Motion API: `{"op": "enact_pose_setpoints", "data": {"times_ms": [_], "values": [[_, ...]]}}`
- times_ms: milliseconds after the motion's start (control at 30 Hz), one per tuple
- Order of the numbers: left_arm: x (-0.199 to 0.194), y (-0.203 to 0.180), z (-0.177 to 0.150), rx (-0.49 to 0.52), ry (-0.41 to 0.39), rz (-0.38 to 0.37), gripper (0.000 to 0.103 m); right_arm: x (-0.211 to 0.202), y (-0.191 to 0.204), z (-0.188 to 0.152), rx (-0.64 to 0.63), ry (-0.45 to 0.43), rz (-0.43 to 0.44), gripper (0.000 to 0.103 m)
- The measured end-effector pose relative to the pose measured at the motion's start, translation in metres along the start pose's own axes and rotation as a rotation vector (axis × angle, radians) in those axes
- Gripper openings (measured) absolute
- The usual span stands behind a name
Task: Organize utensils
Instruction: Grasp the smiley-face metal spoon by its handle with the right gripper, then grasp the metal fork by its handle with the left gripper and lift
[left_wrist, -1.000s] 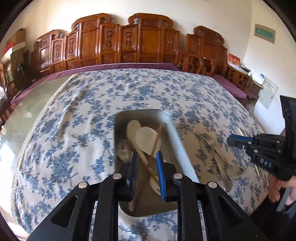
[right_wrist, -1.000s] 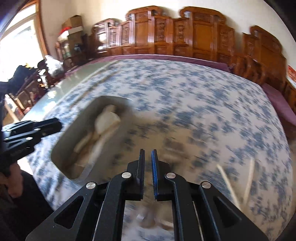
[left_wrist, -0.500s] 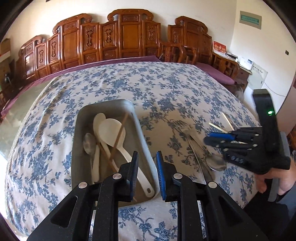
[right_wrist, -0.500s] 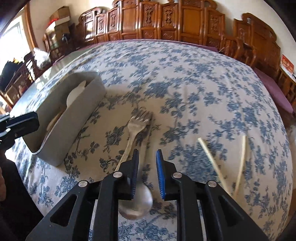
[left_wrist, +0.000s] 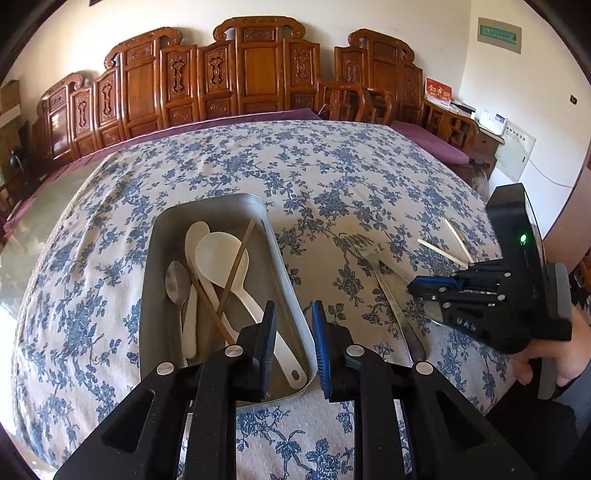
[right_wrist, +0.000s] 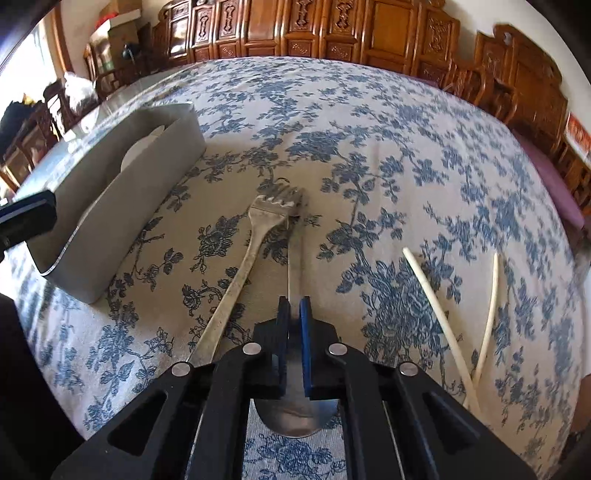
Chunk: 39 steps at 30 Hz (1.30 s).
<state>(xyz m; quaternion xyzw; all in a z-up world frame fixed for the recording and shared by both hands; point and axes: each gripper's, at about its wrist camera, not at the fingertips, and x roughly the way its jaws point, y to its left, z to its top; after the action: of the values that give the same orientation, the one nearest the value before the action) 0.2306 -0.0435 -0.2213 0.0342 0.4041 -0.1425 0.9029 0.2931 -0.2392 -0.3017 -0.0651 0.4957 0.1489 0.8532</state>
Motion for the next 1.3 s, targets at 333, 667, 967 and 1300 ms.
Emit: {"op": "enact_pose_setpoints", "data": {"times_ms": [333, 667, 967, 1300], "values": [[0.0, -0.016, 0.007, 0.039, 0.013, 0.01, 0.018, -0.007, -0.04, -0.008, 0.074, -0.02, -0.061, 0.007], [0.043, -0.052, 0.019, 0.033, 0.118, -0.065, 0.021, -0.013, -0.054, -0.005, 0.122, -0.052, -0.017, 0.007], [0.085, -0.078, 0.032, 0.043, 0.198, -0.072, 0.021, -0.019, -0.063, 0.001, 0.164, -0.094, 0.039, 0.007], [0.117, -0.088, 0.032, 0.034, 0.261, -0.05, 0.021, -0.022, -0.07, 0.001, 0.201, -0.115, 0.061, 0.007]]}}
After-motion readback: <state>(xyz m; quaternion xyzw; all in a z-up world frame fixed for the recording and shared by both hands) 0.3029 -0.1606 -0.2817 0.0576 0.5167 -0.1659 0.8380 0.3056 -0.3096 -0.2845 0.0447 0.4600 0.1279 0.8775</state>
